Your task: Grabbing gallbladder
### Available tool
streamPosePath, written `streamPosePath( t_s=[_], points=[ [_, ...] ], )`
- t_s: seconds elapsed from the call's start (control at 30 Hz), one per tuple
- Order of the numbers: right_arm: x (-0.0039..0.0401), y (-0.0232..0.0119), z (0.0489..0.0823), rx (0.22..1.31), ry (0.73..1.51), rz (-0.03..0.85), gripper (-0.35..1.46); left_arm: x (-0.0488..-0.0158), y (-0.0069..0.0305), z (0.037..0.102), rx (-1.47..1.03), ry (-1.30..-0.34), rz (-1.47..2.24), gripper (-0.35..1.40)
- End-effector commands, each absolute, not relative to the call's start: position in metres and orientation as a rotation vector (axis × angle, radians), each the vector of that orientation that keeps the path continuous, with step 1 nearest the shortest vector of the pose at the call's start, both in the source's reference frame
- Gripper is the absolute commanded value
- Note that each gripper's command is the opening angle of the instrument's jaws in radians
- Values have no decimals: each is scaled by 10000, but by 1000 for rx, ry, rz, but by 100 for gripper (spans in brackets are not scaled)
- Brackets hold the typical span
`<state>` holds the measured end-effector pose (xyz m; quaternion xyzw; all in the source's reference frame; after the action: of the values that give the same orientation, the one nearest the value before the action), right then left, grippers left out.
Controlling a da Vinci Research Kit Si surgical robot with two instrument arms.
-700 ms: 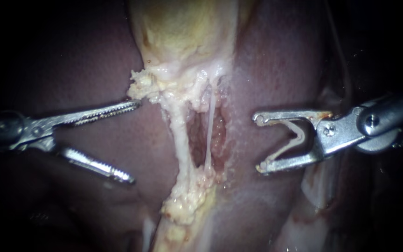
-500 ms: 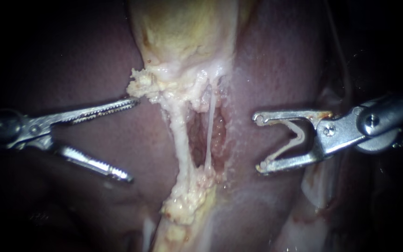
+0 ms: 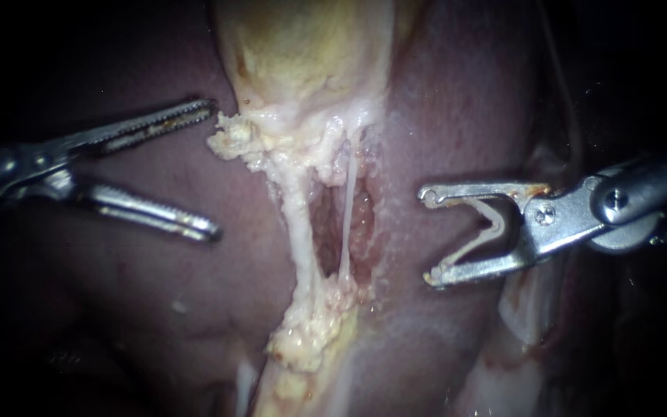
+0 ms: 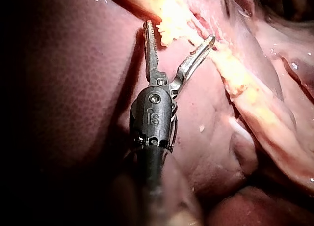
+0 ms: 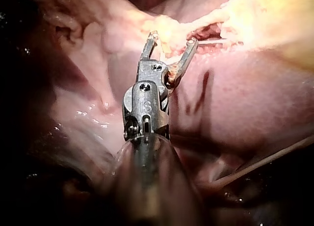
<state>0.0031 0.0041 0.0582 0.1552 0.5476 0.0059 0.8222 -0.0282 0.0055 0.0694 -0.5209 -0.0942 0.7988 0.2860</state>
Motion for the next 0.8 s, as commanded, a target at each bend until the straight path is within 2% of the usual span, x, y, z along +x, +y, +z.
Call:
streamPosePath(
  t_s=[0.03,0.13,0.43,0.57,0.8],
  points=[
    [32,41,582,330,1165,13,50,-285,55,697,-1386,-250,2132,111],
    [32,41,582,330,1165,13,50,-294,57,701,-1379,-268,2112,101],
    [32,41,582,330,1165,13,50,-311,54,709,-1351,-352,2025,34],
    [32,41,582,330,1165,13,50,-312,52,715,-1344,-358,2012,21],
    [32,41,582,330,1165,13,50,-310,52,718,-1328,-383,1979,-35]
  ],
)
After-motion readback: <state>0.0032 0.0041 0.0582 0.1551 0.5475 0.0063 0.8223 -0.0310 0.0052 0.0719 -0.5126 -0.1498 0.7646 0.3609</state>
